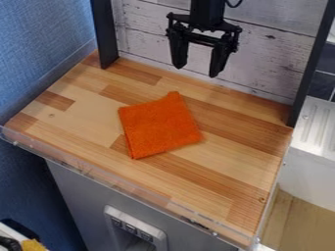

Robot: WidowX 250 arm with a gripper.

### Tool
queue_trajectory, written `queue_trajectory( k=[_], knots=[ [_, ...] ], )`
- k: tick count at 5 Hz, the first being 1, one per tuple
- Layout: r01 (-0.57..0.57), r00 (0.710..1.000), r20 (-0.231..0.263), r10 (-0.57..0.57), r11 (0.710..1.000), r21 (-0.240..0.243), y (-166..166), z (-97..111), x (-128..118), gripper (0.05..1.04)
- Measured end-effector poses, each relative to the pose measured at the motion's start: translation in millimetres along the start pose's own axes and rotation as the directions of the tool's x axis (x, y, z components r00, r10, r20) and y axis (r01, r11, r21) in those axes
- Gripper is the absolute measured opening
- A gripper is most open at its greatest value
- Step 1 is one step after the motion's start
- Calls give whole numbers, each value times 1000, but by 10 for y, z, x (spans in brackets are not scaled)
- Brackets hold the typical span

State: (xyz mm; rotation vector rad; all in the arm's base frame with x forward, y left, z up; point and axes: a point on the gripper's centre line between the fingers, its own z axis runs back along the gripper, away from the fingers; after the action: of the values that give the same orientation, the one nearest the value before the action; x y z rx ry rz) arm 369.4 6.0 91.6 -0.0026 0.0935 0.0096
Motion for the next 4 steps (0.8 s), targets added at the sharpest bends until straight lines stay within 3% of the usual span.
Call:
queue_trajectory(
  k=[2,4],
  knots=[
    [-86,996,-9,86,996,-1,-3,-120,-57,999],
    [-191,977,89,192,981,-17,-2,-11,-238,997]
  ],
)
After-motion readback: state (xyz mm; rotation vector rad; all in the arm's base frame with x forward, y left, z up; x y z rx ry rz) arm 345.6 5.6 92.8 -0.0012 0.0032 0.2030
